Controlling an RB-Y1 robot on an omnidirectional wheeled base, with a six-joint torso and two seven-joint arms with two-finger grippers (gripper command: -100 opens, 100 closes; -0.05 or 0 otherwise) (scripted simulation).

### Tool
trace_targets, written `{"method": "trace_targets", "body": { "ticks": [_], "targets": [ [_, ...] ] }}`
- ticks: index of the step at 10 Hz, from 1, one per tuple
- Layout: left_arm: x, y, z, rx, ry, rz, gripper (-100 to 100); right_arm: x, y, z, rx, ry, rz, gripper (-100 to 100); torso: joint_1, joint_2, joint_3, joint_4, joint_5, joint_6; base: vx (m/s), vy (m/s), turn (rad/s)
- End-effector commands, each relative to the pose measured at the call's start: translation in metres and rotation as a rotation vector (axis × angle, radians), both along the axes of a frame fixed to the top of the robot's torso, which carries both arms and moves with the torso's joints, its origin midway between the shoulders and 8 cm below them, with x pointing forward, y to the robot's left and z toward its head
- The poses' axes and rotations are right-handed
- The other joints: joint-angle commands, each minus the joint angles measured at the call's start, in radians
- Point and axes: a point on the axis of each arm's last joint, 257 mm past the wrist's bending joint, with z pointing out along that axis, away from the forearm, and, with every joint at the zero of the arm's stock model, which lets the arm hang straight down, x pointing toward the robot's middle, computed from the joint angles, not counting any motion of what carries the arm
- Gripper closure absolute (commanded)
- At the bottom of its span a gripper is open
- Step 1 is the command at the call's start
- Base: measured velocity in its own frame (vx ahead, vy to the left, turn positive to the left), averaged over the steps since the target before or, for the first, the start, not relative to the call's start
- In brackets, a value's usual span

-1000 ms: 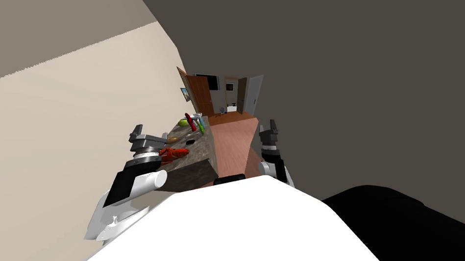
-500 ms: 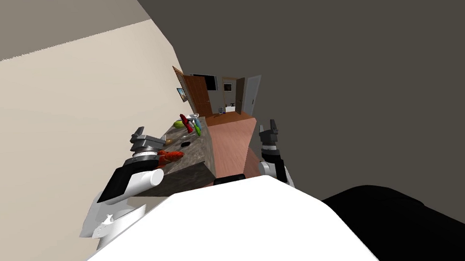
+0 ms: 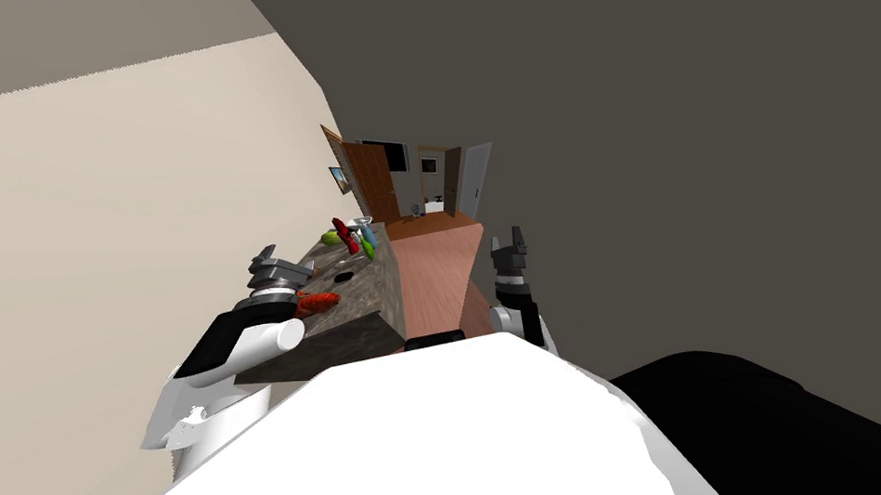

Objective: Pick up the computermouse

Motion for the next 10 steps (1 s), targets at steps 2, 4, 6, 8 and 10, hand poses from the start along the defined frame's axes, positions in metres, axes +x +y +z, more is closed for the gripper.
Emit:
{"method": "trace_targets", "body": {
  "ticks": [2,4,6,8,10],
  "targets": [
    [0.003,0.008,-0.017,-0.025,0.065,0.013,-100,0.0,0.0,0.0,0.0,0.0,0.0,0,0.0,0.0,0.0,0.0,0.0,0.0,0.04,-0.041,-0.015],
    [0.005,0.022,-0.03,-0.044,0.117,0.031,-100,0.0,0.0,0.0,0.0,0.0,0.0,0,0.0,0.0,0.0,0.0,0.0,0.0,0.055,-0.061,-0.036],
    [0.006,0.035,-0.044,-0.062,0.175,0.049,-100,0.0,0.0,0.0,0.0,0.0,0.0,0,0.001,0.001,0.0,0.0,0.0,0.0,0.047,-0.039,-0.025],
    [0.006,0.036,-0.057,-0.08,0.221,0.053,-100,0.0,0.0,0.0,0.0,0.0,0.0,0,0.0,-0.001,-0.001,0.0,0.0,0.0,0.05,-0.04,-0.004],
    [0.005,0.049,-0.071,-0.096,0.283,0.07,-100,0.0,0.0,0.0,0.0,0.0,0.0,0,0.002,0.0,0.0,0.0,0.0,0.0,0.049,-0.036,-0.031]
  ]
}}
